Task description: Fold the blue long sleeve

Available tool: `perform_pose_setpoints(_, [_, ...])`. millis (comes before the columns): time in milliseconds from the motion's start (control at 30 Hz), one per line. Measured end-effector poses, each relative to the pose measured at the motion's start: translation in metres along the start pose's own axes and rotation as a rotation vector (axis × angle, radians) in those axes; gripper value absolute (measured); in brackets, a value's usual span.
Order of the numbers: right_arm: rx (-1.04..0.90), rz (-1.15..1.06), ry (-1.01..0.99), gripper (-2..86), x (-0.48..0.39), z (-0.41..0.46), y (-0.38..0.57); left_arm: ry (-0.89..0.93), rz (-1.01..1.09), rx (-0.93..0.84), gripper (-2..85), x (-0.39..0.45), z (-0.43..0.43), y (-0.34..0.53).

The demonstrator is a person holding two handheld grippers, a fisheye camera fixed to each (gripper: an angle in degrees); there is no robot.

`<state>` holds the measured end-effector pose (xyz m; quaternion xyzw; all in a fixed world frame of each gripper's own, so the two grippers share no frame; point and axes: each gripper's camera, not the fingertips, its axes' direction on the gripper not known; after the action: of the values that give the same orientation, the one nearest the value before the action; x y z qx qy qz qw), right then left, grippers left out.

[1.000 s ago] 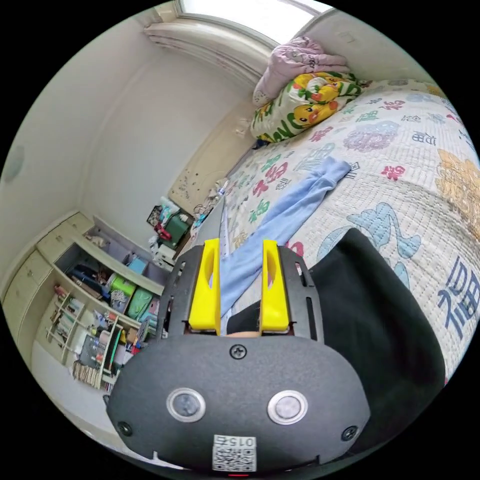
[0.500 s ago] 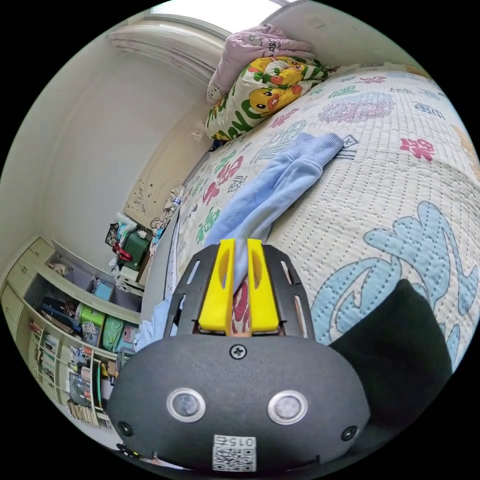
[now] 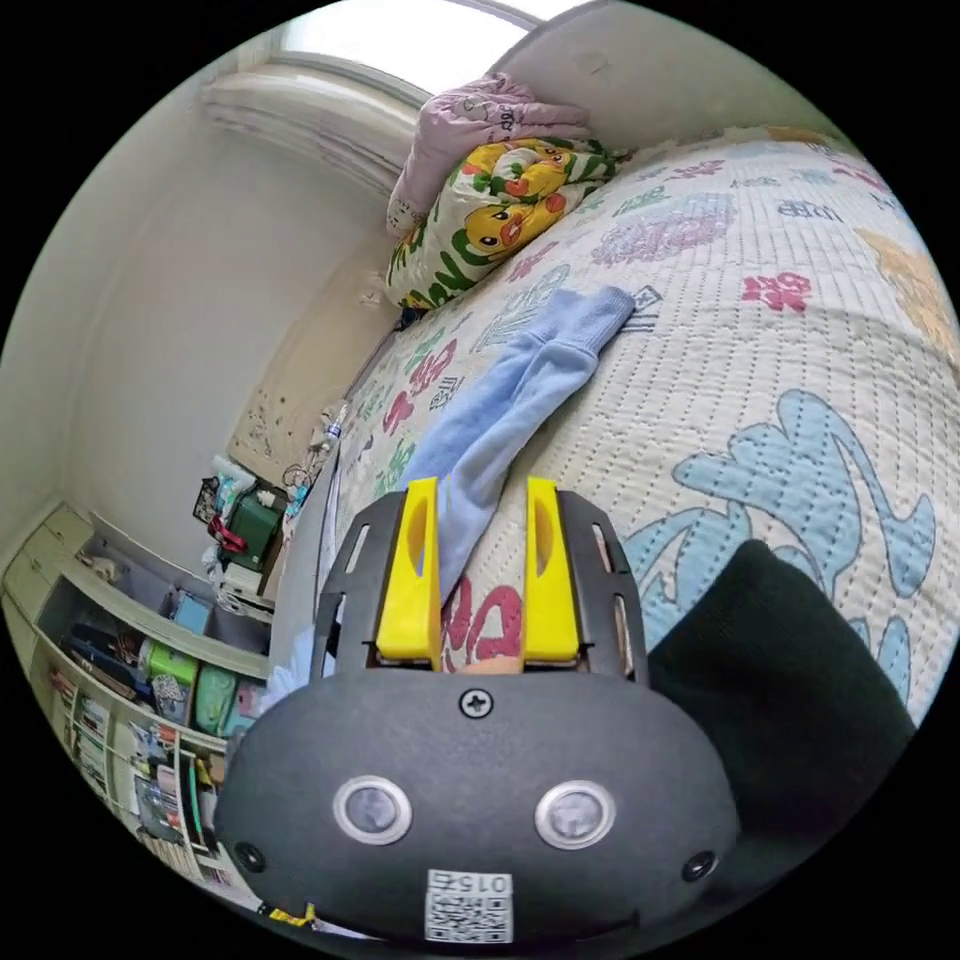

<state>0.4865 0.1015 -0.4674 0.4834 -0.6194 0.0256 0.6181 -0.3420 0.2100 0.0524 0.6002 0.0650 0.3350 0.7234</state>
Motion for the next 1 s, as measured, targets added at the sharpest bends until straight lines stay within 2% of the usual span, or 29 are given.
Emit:
perform_pose_setpoints(67, [-0.047,-0.065,-0.024,4.3,-0.009,0.008,0.013,-0.004,0.01,-0.01,2.2,0.002,0.002,0.007])
perform_pose_setpoints(133, [-0.012,-0.078,-0.038,2.4,-0.01,0.0,0.031,-0.005,0.011,-0.018,2.3,0.003,0.005,0.014])
perform_pose_setpoints(200, [0.212,-0.121,-0.116,1.4,-0.02,-0.039,0.07,0.001,0.011,-0.027,2.5,0.003,0.007,0.026])
perform_pose_setpoints(267, [0.295,-0.182,-0.227,0.9,-0.046,-0.069,0.097,-0.001,-0.006,-0.028,2.7,0.0,0.009,0.036])
perform_pose_setpoints(333, [0.306,-0.399,-0.351,0.6,-0.1,-0.094,0.134,0.005,-0.041,-0.018,3.1,-0.007,0.008,0.048])
perform_pose_setpoints(400, [0.125,-0.875,-0.575,0.3,-0.198,-0.118,0.214,0.028,-0.151,0.021,4.1,-0.028,0.004,0.07])
perform_pose_setpoints(433, [0.051,-1.015,-0.645,0.2,-0.222,-0.123,0.244,0.036,-0.192,0.036,4.5,-0.036,0.002,0.077])
perform_pose_setpoints(500, [-0.297,-1.51,-0.875,-0.1,-0.285,-0.14,0.375,0.064,-0.377,0.134,6.2,-0.073,-0.006,0.114])
perform_pose_setpoints(533, [-0.386,-1.624,-0.908,-0.1,-0.293,-0.144,0.409,0.068,-0.43,0.163,6.5,-0.083,-0.008,0.125])
perform_pose_setpoints(600, [-0.635,-2.052,-0.944,-0.1,-0.29,-0.158,0.535,0.103,-0.642,0.263,7.7,-0.118,-0.014,0.172])
perform_pose_setpoints(667, [-0.723,-2.251,-0.84,0.2,-0.275,-0.157,0.603,0.111,-0.751,0.318,8.7,-0.135,-0.017,0.204])
perform_pose_setpoints(767, [-0.803,-2.33,-0.789,1.3,-0.261,-0.15,0.657,0.096,-0.742,0.302,9.6,-0.137,-0.014,0.223])
perform_pose_setpoints(900, [-0.867,-2.285,-0.846,5.4,-0.262,-0.149,0.68,0.105,-0.545,0.123,10.9,-0.107,0.02,0.195])
perform_pose_setpoints(1000, [-0.915,-2.202,-0.861,8.6,-0.27,-0.157,0.686,0.048,-0.495,0.053,11.8,-0.09,0.031,0.184])
